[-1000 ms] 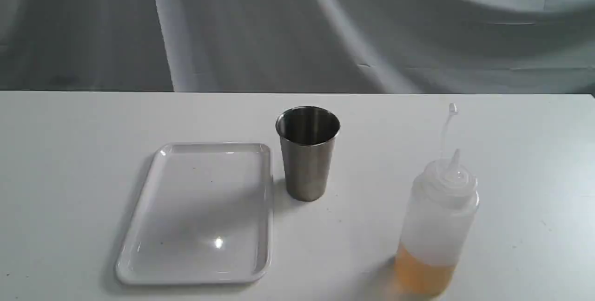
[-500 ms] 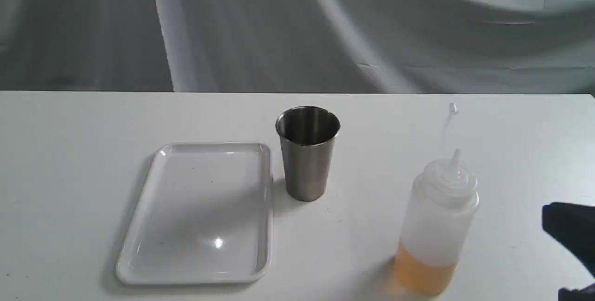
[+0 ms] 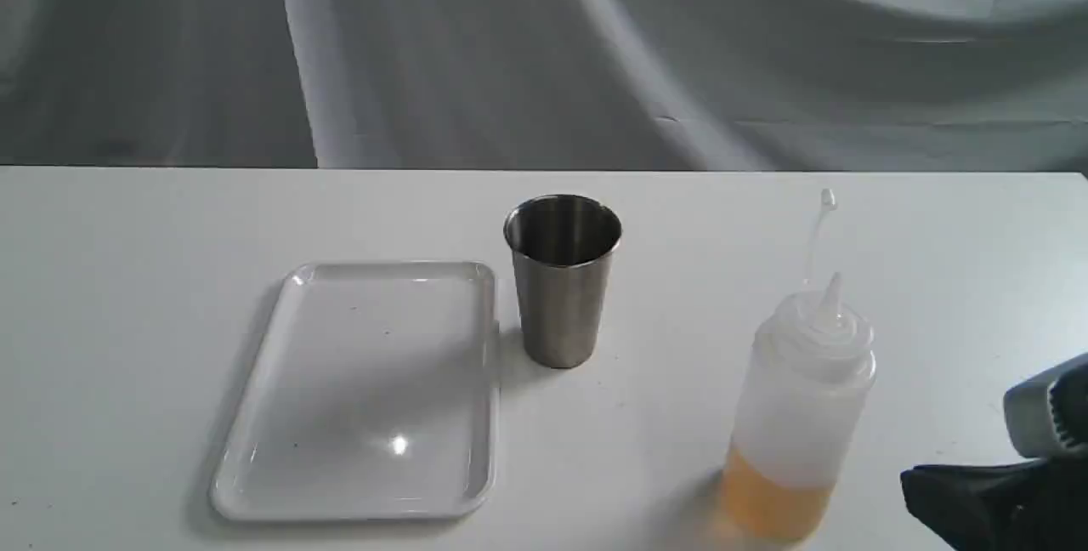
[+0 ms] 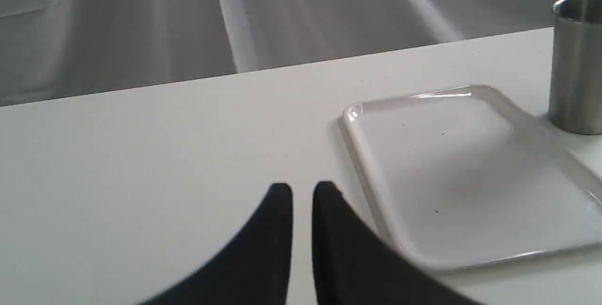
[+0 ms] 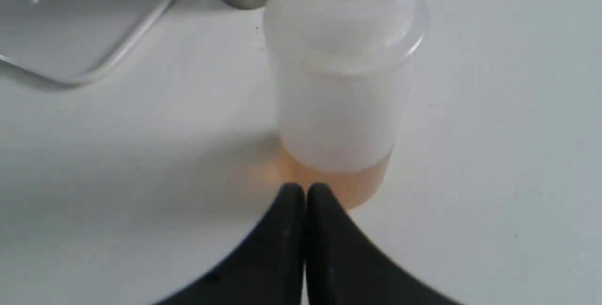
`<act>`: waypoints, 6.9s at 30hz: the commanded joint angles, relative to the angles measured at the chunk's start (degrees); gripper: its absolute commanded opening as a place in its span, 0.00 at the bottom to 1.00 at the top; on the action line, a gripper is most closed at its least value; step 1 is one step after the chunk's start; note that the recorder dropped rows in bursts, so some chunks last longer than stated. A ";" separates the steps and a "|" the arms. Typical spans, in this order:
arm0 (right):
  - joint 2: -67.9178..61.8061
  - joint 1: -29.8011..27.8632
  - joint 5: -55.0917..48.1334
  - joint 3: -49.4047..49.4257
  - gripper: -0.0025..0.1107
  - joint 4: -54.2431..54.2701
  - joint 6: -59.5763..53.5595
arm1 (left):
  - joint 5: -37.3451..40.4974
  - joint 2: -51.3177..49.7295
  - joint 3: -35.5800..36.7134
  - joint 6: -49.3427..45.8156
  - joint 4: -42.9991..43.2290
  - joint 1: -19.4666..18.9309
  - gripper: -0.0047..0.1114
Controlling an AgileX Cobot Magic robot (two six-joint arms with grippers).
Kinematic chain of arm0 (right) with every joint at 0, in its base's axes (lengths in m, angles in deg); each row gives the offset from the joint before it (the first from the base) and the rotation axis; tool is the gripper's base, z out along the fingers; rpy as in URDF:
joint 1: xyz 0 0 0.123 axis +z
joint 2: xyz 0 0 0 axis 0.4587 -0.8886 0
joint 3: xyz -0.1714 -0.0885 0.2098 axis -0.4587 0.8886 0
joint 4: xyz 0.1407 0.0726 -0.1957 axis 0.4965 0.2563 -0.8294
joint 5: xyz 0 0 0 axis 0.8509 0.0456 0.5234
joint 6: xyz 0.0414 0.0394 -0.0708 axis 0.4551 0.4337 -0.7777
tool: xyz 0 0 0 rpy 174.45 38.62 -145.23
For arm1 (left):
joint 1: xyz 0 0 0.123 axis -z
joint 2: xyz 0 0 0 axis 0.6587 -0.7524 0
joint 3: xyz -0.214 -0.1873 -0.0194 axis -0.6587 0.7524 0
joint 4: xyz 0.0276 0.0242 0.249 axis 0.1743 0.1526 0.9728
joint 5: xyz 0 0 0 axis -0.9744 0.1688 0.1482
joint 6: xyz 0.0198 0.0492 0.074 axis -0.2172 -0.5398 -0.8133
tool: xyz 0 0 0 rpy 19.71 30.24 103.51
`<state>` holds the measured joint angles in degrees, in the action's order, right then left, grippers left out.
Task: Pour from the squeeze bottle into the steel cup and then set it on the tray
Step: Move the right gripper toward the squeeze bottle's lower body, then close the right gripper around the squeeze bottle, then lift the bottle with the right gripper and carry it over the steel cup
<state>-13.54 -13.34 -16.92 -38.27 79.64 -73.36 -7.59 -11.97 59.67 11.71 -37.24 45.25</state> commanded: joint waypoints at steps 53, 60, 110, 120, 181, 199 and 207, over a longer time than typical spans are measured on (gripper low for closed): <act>-19.77 2.73 27.77 4.36 0.93 5.38 4.61 | -0.37 0.28 0.25 0.10 0.03 0.18 0.11; -26.45 2.73 32.38 4.36 0.93 5.37 4.61 | -0.37 0.28 0.25 0.10 0.03 0.18 0.11; -43.24 2.73 35.97 -7.02 0.56 7.04 4.63 | -0.37 0.28 0.25 0.10 0.03 0.18 0.11; -38.92 2.73 32.95 -7.02 0.39 7.04 4.63 | -0.37 0.28 0.25 0.10 0.03 0.18 0.11; -45.22 8.95 -33.88 -56.57 0.39 -77.88 34.57 | -0.37 0.28 0.25 0.10 0.03 0.18 0.11; -48.85 8.95 -34.77 -56.57 0.39 -83.59 34.57 | -0.37 0.28 0.25 0.10 0.03 0.18 0.11; -51.19 9.98 -37.71 -56.57 0.39 -88.18 34.57 | -0.37 0.28 0.25 0.10 0.03 0.18 0.11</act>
<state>-65.40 -3.91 -53.94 -94.36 -5.01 -39.09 -7.59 -11.97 59.67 11.71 -37.24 45.25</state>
